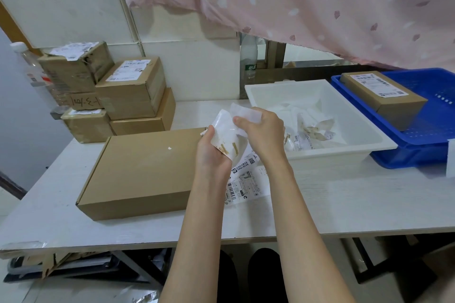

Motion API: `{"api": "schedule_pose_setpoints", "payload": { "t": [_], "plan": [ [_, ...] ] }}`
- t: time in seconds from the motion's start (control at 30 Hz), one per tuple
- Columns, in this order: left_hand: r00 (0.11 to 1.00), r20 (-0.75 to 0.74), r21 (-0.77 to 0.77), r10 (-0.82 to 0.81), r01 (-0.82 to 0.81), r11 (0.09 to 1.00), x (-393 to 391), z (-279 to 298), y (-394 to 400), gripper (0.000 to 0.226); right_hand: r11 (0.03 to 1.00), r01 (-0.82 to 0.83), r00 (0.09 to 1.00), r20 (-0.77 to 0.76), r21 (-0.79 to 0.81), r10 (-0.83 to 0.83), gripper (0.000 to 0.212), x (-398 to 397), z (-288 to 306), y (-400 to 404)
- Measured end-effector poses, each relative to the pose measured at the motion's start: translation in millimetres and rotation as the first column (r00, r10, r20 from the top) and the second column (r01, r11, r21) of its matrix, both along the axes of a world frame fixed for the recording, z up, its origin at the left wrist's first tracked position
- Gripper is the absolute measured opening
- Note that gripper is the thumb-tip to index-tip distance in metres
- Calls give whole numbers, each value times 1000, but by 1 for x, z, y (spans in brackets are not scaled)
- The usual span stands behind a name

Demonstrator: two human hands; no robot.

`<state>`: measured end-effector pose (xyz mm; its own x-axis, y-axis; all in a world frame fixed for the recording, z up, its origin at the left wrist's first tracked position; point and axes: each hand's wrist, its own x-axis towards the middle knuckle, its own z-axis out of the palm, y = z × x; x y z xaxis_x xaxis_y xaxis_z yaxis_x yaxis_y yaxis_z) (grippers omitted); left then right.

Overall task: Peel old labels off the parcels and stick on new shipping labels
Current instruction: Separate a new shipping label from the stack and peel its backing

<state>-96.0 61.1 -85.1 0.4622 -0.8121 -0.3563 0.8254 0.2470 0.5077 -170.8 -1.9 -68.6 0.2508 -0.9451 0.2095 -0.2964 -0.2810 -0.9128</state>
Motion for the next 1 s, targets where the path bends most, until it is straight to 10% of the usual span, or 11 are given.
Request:
{"api": "schedule_pose_setpoints", "payload": {
  "t": [0.33, 1.0],
  "plan": [
    [989, -137, -76, -58, 48, 996, 5, 0, 5, 39, 928, -181, 933, 354, 326, 58, 5, -11, 6, 1],
    [949, -226, -301, -220, 147, 942, 1, 5, 7, 41, 824, -279, 847, 531, 493, -31, 19, -14, 6, -5]
  ]
}}
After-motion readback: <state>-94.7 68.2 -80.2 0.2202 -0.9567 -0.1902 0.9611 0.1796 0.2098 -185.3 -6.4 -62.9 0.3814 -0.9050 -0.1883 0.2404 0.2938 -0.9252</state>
